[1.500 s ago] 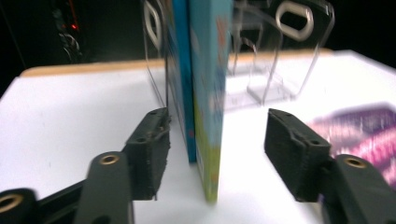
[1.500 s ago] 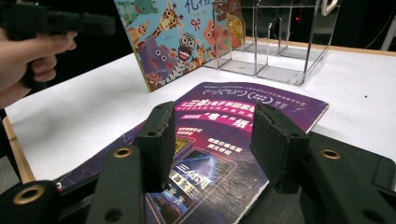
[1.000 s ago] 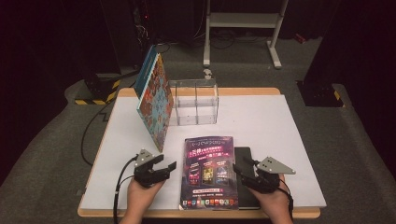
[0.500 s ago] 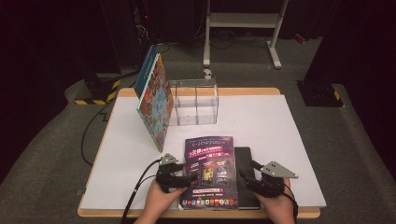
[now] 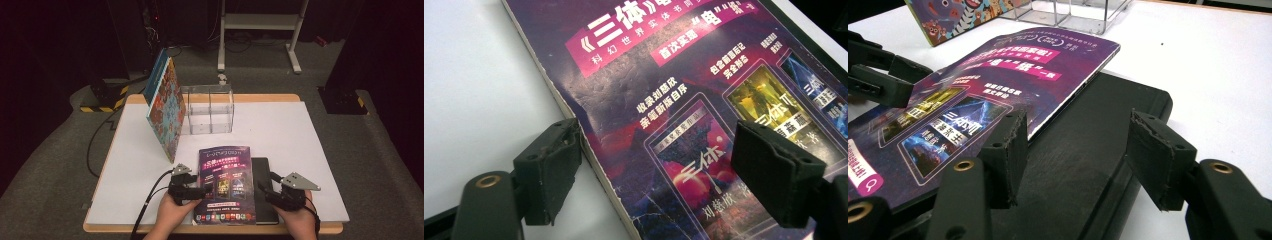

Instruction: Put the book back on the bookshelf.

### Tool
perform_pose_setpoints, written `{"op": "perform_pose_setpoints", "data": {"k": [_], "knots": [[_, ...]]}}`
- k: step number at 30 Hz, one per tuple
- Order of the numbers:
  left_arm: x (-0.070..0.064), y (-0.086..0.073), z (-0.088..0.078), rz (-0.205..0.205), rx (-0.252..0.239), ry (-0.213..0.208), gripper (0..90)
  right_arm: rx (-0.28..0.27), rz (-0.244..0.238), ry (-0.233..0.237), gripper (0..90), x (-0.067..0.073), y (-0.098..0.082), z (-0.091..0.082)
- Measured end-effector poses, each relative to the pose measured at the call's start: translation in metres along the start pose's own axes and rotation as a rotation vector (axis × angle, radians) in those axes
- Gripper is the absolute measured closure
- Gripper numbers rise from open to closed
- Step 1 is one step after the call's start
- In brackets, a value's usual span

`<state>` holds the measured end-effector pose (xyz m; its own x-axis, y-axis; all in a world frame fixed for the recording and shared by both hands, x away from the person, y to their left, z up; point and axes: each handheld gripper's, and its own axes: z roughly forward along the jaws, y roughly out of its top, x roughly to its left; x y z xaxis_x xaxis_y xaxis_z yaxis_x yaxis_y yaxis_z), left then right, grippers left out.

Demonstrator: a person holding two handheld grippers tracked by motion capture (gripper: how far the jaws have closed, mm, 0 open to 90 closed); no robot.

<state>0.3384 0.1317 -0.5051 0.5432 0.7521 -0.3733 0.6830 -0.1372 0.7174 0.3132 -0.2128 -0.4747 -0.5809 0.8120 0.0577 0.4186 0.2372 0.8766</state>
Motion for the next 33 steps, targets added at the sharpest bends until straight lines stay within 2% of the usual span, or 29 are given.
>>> {"op": "perform_pose_setpoints", "data": {"k": [11,14,16,20,22,23,26,27,28,30,33], "knots": [[-0.018,0.006,0.009,0.017,0.018,-0.075,22.1,-0.002,0.015,-0.013,41.4,-0.004,-0.001,-0.002],[-0.025,0.008,0.01,0.041,0.021,-0.104,23.0,0.0,0.023,-0.015,40.0,-0.005,-0.001,-0.002],[-0.032,0.01,0.011,0.073,0.017,-0.115,23.1,0.002,0.032,-0.017,39.0,-0.006,-0.001,-0.002],[-0.038,0.011,0.009,0.109,-0.015,-0.108,23.5,0.013,0.064,-0.023,35.3,-0.009,-0.001,-0.002],[-0.036,0.01,0.007,0.102,-0.054,-0.105,24.9,0.027,0.086,-0.017,32.3,-0.011,-0.002,0.0],[-0.034,0.009,0.007,0.083,-0.06,-0.094,24.4,0.034,0.094,-0.014,30.9,-0.011,-0.003,0.0],[-0.031,0.008,0.014,0.041,-0.038,-0.103,19.4,0.066,0.12,0.004,23.8,-0.011,-0.004,0.004],[-0.031,0.008,0.018,0.041,-0.028,-0.105,18.4,0.078,0.124,0.009,21.8,-0.01,-0.005,0.006],[-0.031,0.008,0.02,0.034,-0.022,-0.125,17.1,0.089,0.13,0.016,20.4,-0.01,-0.005,0.008],[-0.032,0.008,0.024,0.022,-0.022,-0.133,14.6,0.104,0.147,0.03,17.4,-0.01,-0.006,0.011],[-0.031,0.01,0.024,0.028,-0.016,-0.135,14.5,0.118,0.179,0.05,15.3,-0.011,-0.005,0.015]]}}
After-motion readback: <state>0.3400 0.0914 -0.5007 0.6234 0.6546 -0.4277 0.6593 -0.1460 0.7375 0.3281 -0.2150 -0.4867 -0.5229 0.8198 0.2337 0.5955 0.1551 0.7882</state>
